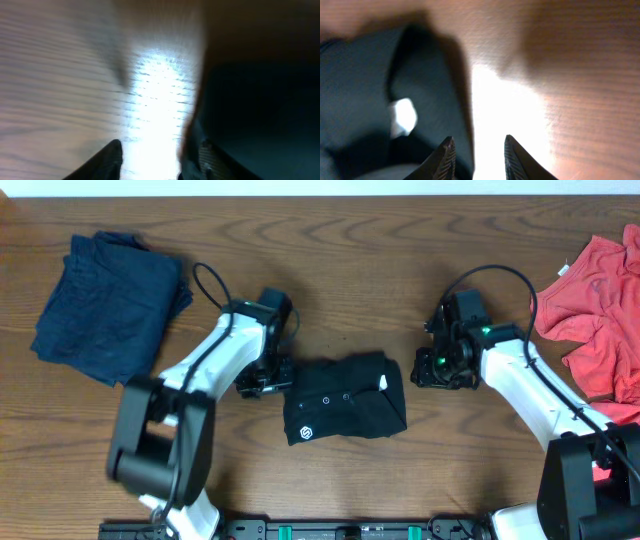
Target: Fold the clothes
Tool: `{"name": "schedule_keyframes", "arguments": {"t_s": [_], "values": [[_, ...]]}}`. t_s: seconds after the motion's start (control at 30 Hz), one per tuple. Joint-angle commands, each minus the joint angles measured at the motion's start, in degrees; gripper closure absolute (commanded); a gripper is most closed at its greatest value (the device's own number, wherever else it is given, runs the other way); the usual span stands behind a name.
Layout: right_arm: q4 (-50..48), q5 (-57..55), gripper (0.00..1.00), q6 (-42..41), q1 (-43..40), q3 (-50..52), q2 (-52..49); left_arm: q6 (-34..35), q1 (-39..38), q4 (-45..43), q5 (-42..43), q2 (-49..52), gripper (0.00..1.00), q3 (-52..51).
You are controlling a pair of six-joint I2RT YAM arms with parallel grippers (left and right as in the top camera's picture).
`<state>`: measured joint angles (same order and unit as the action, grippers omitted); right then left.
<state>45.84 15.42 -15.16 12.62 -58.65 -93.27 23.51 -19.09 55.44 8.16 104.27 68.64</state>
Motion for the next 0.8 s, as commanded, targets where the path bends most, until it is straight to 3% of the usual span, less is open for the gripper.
{"name": "schedule_keyframes", "arguments": {"t_s": [0.0, 0.1, 0.23, 0.33, 0.57, 0.77], "values": [[2.8, 8.3, 0.69, 6.5, 1.0, -3.2, 1.4, 1.0, 0.7, -3.4, -5.2, -7.8, 0.39, 0.8], [3.1, 16.9, 0.69, 7.6, 2.6, -3.3, 2.3, -1.3, 0.6, -11.2, -4.9, -12.1, 0.35, 0.8], [3.2, 23.3, 0.70, 7.5, 7.1, -2.3, 2.2, -7.9, 0.7, -20.9, -0.5, -13.1, 0.43, 0.8], [2.5, 23.1, 0.70, 7.5, 11.8, -0.5, 2.2, -9.1, 0.5, -24.2, 0.4, -11.2, 0.45, 0.8], [-10.6, 18.8, 0.69, 4.7, 19.8, 8.6, 2.2, -9.5, 0.3, -22.9, 7.4, -1.8, 0.45, 0.7], [-17.2, 14.3, 0.66, -1.2, 19.6, 17.0, 2.2, -9.6, 0.3, -16.2, 7.7, 5.0, 0.45, 0.7]]}}
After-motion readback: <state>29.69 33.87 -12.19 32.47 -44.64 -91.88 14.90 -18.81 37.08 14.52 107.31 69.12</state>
